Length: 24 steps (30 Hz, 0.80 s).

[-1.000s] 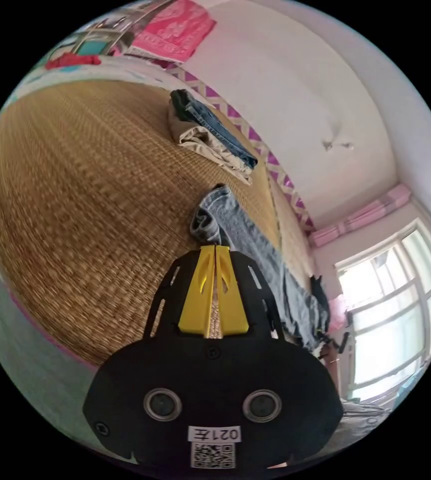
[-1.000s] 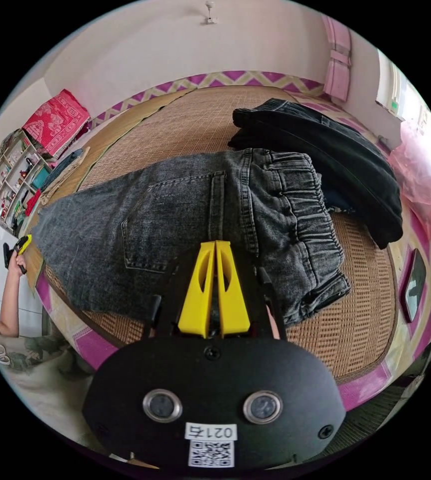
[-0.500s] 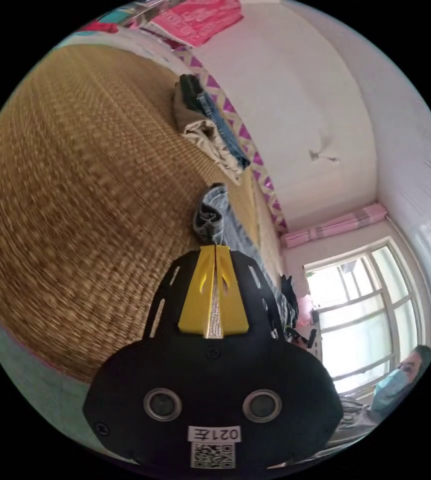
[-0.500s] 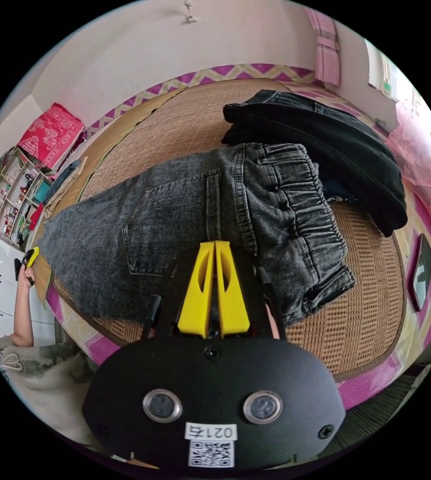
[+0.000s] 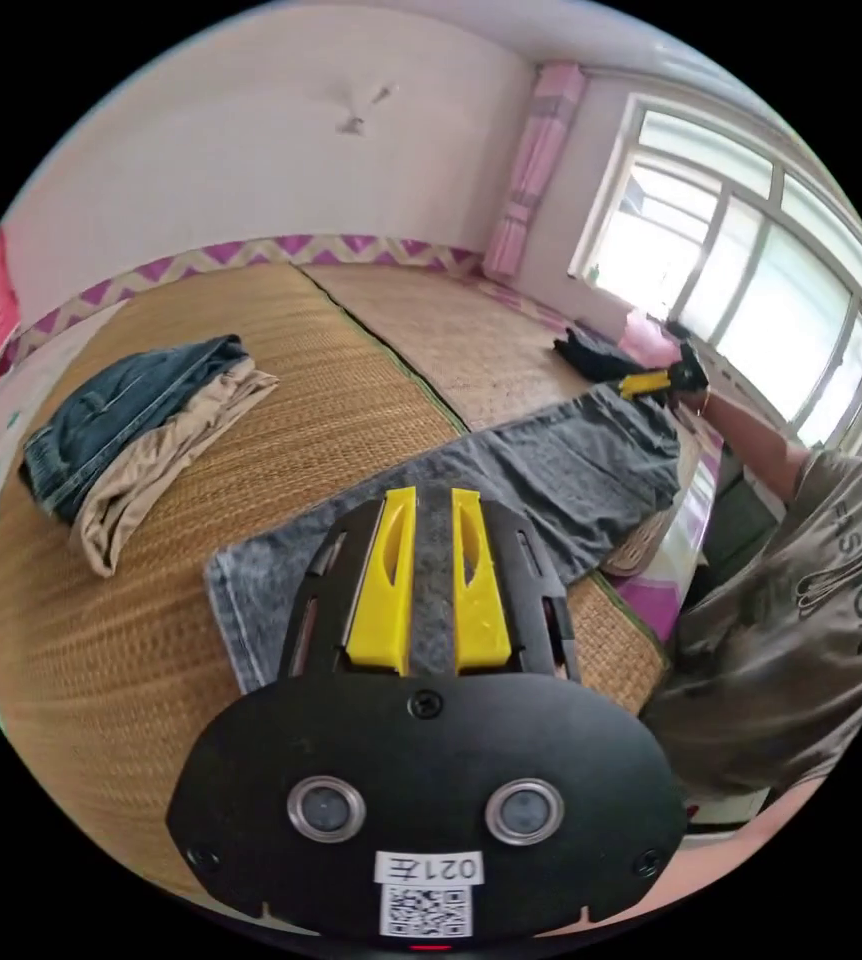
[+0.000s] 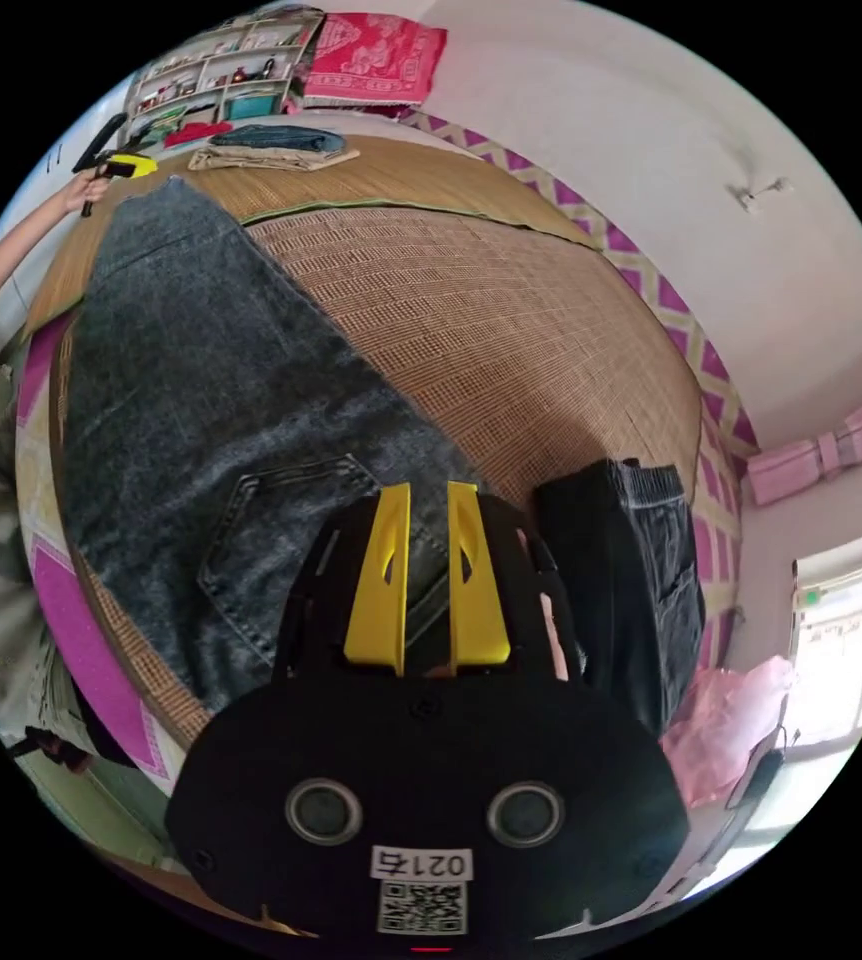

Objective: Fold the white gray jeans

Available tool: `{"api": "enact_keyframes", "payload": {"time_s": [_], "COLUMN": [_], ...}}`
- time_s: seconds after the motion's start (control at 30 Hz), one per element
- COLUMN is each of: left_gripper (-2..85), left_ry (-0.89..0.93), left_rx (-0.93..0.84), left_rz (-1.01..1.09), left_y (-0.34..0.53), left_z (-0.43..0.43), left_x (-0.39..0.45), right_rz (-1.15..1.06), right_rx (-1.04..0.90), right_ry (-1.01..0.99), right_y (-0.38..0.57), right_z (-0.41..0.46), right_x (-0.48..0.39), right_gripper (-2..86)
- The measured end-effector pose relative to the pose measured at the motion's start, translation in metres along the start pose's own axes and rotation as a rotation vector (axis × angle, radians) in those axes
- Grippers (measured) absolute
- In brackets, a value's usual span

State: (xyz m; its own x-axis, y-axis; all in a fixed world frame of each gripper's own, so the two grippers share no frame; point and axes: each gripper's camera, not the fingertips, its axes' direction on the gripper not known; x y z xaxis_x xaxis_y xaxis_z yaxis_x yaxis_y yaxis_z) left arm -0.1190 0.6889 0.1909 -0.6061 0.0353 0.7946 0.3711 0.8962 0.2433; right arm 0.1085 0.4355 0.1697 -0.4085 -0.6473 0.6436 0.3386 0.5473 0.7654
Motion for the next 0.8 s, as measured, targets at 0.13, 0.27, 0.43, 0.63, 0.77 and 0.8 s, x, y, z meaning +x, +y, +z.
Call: {"api": "enact_keyframes", "payload": {"time_s": [0.13, 0.27, 0.43, 0.63, 0.77, 0.8], "left_gripper": [8.6, 9.9, 9.7, 2.0, -0.7, -0.8], "left_ry": [0.011, 0.0, 0.026, -0.031, -0.076, -0.08], "left_rx": [-0.144, -0.281, -0.339, -0.364, -0.302, -0.284], "left_rz": [0.17, 0.292, 0.302, 0.344, 0.397, 0.407], "left_y": [-0.056, -0.088, -0.105, -0.104, -0.094, -0.092], "left_z": [0.072, 0.125, 0.152, 0.165, 0.138, 0.13], "left_x": [0.012, 0.03, 0.038, 0.054, 0.074, 0.079], "right_rz": [-0.056, -0.115, -0.141, -0.093, -0.093, -0.106], "right_rx": [-0.054, -0.169, -0.179, -0.037, 0.052, 0.077], "right_ry": [-0.077, -0.182, -0.225, -0.256, -0.255, -0.248], "right_y": [-0.021, -0.031, -0.03, 0.002, 0.034, 0.045], "right_z": [0.02, 0.05, 0.055, 0.022, -0.013, -0.029], "right_x": [0.04, 0.069, 0.087, 0.106, 0.105, 0.101], "right_gripper": [8.2, 8.1, 0.9, -0.8, -1.0, -1.0]}}
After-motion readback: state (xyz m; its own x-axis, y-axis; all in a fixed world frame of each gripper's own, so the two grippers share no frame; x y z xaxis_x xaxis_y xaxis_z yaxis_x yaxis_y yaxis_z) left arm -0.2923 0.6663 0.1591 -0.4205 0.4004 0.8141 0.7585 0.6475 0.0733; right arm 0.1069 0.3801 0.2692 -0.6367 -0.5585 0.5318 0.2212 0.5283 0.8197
